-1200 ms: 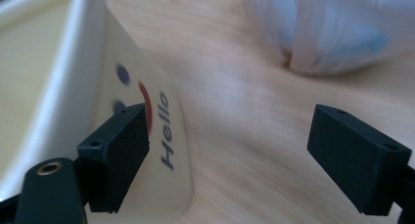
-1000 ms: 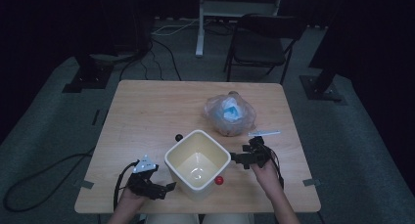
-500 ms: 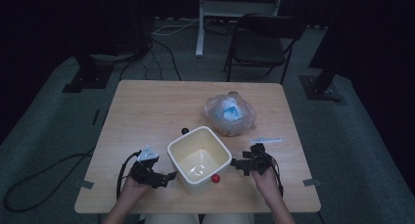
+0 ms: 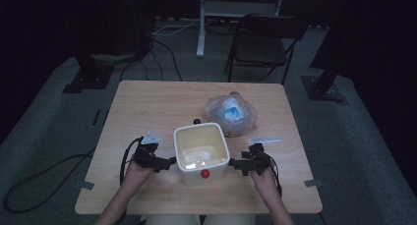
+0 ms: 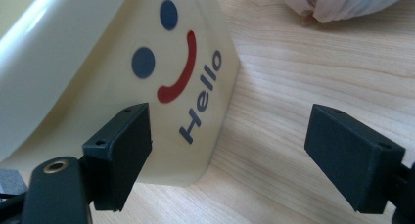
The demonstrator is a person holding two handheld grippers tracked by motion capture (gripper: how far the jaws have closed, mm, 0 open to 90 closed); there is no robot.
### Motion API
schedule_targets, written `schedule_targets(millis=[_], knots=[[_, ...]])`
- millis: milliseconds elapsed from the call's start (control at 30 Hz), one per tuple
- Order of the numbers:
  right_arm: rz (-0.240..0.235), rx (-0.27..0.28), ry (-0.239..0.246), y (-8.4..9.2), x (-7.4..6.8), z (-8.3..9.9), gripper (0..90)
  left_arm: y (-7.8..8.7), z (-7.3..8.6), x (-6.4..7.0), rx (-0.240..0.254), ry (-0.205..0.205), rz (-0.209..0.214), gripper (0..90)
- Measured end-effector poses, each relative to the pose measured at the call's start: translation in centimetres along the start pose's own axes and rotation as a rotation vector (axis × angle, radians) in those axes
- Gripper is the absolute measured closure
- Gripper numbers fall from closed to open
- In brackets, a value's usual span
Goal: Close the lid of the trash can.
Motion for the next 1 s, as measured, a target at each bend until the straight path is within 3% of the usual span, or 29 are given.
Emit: schedule_targets(millis=[267, 467, 567, 667, 767, 1000], knots=[[0.018, -0.003, 0.049, -0.2, -0.5, -0.6, 16.6, 0.2, -0.1, -1.2, 0.05, 0.008, 0.011, 0.4], [0.027, 0.031, 0.124, 0.2, -0.5, -0.1, 16.5, 1.7, 1.9, -0.9, 0.127, 0.004, 0.029, 0.4], [0.03, 0.058, 0.136, 0.5, -0.3, 0.3, 16.4, 2.8, 3.1, -0.3, 0.169, -0.018, 0.032, 0.4], [0.057, 0.097, 0.148, 0.9, -0.1, 0.6, 16.4, 3.6, 4.2, 0.0, 0.174, -0.039, 0.028, 0.4], [0.053, 0.112, 0.147, 1.1, 0.0, 0.8, 16.4, 4.0, 5.2, 0.2, 0.168, -0.033, 0.029, 0.4], [0.096, 0.154, 0.182, 1.5, 0.3, 1.6, 16.5, 4.3, 6.4, 0.6, 0.191, -0.044, 0.029, 0.4]])
Point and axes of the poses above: each handheld gripper's, and its own axes: y roughly backward along the jaws, z roughly out of its underside, x roughly to its right, the point moved 4 cm from there along -y, roughly forward along the jaws, and after that the axes turned 15 degrees about -x, right-handed, at the moved point
